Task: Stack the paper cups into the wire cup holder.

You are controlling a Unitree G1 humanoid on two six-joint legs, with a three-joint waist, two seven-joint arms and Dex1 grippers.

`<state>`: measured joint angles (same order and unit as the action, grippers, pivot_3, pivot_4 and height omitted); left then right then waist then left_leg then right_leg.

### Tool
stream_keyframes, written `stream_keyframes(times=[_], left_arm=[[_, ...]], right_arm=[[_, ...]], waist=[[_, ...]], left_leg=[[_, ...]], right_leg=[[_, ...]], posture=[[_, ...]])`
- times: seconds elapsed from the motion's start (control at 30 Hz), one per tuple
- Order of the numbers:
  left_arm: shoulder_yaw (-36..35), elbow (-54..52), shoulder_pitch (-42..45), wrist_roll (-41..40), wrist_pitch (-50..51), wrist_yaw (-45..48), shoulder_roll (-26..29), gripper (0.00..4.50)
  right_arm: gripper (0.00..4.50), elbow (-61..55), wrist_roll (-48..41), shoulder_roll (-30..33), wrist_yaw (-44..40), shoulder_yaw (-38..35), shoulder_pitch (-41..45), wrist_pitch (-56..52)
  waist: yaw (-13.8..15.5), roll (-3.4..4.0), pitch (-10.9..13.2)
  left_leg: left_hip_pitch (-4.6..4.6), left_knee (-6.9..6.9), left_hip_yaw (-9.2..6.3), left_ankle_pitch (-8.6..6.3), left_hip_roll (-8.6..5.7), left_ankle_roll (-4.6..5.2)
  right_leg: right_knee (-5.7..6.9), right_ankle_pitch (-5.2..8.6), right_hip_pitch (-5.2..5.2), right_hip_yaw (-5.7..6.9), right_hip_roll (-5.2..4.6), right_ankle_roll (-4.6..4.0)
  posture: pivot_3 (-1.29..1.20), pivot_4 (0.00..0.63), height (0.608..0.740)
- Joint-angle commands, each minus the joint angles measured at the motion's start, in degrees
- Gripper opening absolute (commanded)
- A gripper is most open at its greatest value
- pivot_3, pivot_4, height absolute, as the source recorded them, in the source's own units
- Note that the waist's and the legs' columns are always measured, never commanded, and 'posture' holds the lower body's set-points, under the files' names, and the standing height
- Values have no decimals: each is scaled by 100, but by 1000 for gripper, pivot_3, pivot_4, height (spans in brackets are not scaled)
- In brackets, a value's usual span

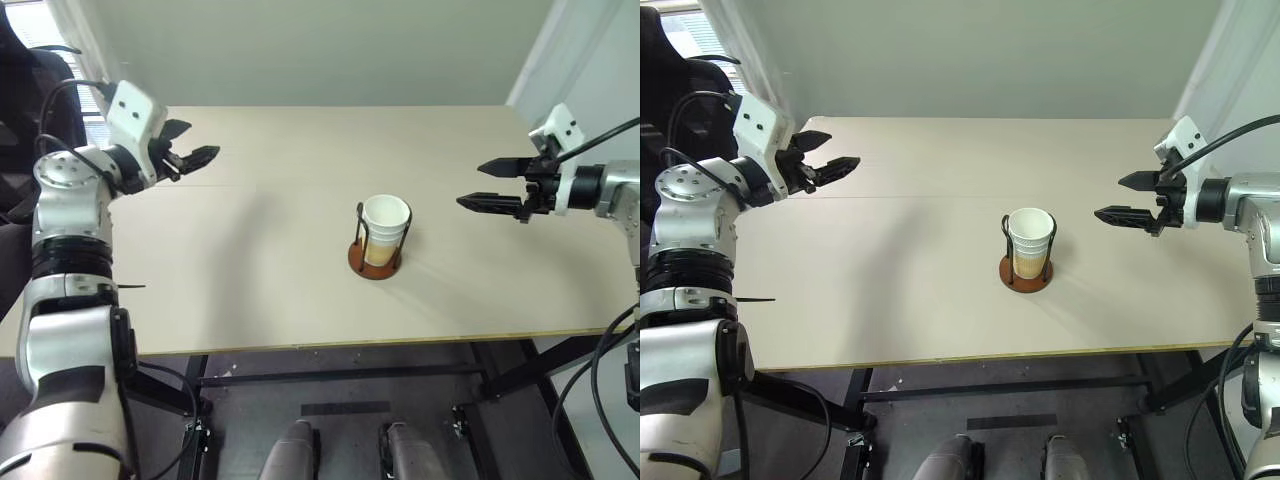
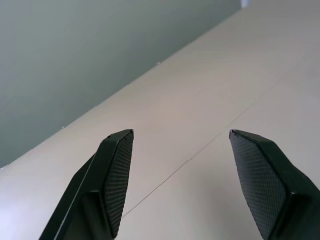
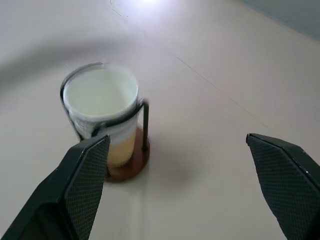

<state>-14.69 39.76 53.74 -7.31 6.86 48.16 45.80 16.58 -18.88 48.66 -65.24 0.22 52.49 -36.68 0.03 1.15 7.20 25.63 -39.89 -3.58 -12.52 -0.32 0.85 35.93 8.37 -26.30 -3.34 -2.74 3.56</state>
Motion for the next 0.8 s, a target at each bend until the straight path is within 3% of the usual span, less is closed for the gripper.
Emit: stream_keyframes(times=[0.03, 0.2, 0.43, 0.8], left_arm=[[-619, -921, -547, -436, 666, -469, 201, 3245], [-1040, -1431, -814, -938, 1177, -885, 149, 3245], [-906, -1623, -889, -1142, 1418, -888, 117, 3245], [-741, -2006, -1037, -1245, 1649, -811, 218, 3245]], right_arm=[[4454, 242, 36, -106, 358, -296, 154, 206], [4454, 800, 274, -610, 1034, -353, 368, 745], [4454, 1473, 530, -1108, 1706, -347, 628, 1382], [4454, 1322, 637, -1399, 1617, -202, 499, 1411]], waist=[[-25, -2, 1], [-26, -9, 1], [9, -12, 1], [-6, -12, 1]], left_leg=[[-11, 9, 0, 4, 1, -4], [-25, 17, -38, 32, 20, -42], [-64, 134, -53, 84, 15, -67], [-44, 187, -66, 66, 21, -109]], right_leg=[[-4, 0, 4, 3, 19, -1], [1, -24, 11, -15, 32, -39], [-2, -41, 2, -23, 25, -68], [-7, -18, -45, -13, 35, -105]], posture=[[0, 150, 740], [0, 150, 740], [0, 150, 740], [0, 150, 740]])
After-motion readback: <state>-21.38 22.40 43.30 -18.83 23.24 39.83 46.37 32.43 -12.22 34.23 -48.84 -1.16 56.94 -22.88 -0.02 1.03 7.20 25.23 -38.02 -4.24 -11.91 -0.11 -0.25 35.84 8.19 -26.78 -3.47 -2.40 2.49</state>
